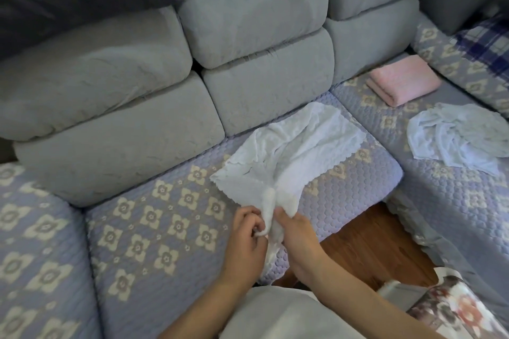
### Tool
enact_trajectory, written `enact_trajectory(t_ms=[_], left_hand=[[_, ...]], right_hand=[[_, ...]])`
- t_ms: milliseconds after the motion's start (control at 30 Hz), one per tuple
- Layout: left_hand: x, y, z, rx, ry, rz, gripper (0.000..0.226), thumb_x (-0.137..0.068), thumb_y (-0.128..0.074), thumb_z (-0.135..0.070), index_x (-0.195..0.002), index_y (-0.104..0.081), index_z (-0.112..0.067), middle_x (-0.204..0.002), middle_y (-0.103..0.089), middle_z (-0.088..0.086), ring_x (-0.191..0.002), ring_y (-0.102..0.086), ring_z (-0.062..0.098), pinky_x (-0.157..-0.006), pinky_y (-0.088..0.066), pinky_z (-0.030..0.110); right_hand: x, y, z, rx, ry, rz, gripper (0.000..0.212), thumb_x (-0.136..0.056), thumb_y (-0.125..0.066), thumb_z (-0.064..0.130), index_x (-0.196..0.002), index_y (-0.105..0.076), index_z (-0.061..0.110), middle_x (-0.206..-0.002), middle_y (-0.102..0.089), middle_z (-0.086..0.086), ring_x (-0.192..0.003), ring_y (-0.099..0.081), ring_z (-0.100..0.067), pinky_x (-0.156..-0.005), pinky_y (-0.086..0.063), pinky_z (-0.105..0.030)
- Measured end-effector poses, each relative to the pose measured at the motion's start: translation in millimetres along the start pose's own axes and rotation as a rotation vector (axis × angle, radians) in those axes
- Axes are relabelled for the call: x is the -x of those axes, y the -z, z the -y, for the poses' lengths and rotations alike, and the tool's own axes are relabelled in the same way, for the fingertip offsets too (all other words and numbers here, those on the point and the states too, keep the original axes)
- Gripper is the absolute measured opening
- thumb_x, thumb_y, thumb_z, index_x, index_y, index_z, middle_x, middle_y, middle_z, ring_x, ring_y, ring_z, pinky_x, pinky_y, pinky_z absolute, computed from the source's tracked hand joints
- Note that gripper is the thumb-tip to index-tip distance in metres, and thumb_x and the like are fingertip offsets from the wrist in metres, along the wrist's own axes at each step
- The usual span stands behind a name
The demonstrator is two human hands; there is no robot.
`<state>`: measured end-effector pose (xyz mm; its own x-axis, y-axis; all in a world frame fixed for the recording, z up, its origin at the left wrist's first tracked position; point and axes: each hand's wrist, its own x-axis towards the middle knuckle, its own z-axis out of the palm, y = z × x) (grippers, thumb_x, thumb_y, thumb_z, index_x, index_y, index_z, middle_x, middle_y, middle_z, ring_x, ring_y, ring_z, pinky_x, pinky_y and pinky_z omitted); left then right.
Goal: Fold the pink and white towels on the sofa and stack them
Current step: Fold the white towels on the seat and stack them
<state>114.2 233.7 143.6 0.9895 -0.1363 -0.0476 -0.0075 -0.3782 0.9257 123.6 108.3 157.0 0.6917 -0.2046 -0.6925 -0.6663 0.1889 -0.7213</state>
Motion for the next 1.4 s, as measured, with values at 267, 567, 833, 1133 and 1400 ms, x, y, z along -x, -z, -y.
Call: enact_trajectory(t_ms=[267, 567, 833, 1133, 1400], left_hand=[[-9.8, 9.0, -25.1, 0.555, 0.505, -0.091, 0.017, -0.097, -0.052, -0.003, -0.11, -0.058, -0.013, -0.077, -0.07, -0.002, -0.071, -0.067, 0.008, -0.062, -0.051, 0.018], [-13.7, -1.0, -26.5, 0.386, 0.537, -0.059, 0.045, -0.081, -0.077, -0.008, -0.114, -0.05, -0.023, -0.107, -0.058, 0.0, -0.086, -0.064, 0.005, -0.072, -0.057, 0.026], [-9.6, -7.2, -23.2, 0.261, 0.471, -0.262, 0.003, -0.094, -0.062, -0.015, -0.093, -0.059, -0.015, -0.086, -0.063, 0.002, -0.068, -0.06, 0.006, -0.06, -0.047, 0.015], [-9.4, -11.6, -27.6, 0.613, 0.615, -0.149, 0.012, -0.093, -0.055, -0.01, -0.098, -0.059, -0.02, -0.092, -0.069, 0.012, -0.088, -0.068, 0.025, -0.081, -0.056, 0.044], [-15.2, -10.1, -24.7, 0.707, 0.698, -0.185, 0.015, -0.098, -0.059, -0.013, -0.111, -0.061, -0.006, -0.105, -0.073, 0.02, -0.095, -0.073, 0.033, -0.084, -0.059, 0.045]], right_hand=[[5.4, 5.7, -10.3, -0.123, -0.084, 0.116, 0.041, -0.1, -0.056, 0.037, -0.12, -0.064, 0.002, -0.109, -0.074, -0.017, -0.104, -0.071, -0.031, -0.101, -0.051, -0.051], [9.4, 14.2, -12.2, -0.287, -0.072, 0.222, 0.038, -0.106, -0.045, 0.024, -0.12, -0.065, -0.005, -0.122, -0.065, -0.029, -0.121, -0.06, -0.04, -0.106, -0.048, -0.049], [8.6, 16.1, -6.0, -0.394, -0.106, 0.206, 0.04, -0.104, -0.052, 0.024, -0.118, -0.065, -0.01, -0.122, -0.063, -0.032, -0.107, -0.063, -0.035, -0.101, -0.05, -0.046], [6.3, 17.1, -8.9, -0.354, -0.072, 0.255, 0.033, -0.105, -0.049, 0.02, -0.114, -0.07, -0.002, -0.117, -0.069, -0.025, -0.117, -0.064, -0.037, -0.109, -0.044, -0.053], [3.6, 12.1, -6.9, -0.335, -0.075, 0.269, 0.035, -0.105, -0.049, 0.021, -0.119, -0.065, -0.006, -0.116, -0.07, -0.024, -0.115, -0.065, -0.037, -0.108, -0.046, -0.051]])
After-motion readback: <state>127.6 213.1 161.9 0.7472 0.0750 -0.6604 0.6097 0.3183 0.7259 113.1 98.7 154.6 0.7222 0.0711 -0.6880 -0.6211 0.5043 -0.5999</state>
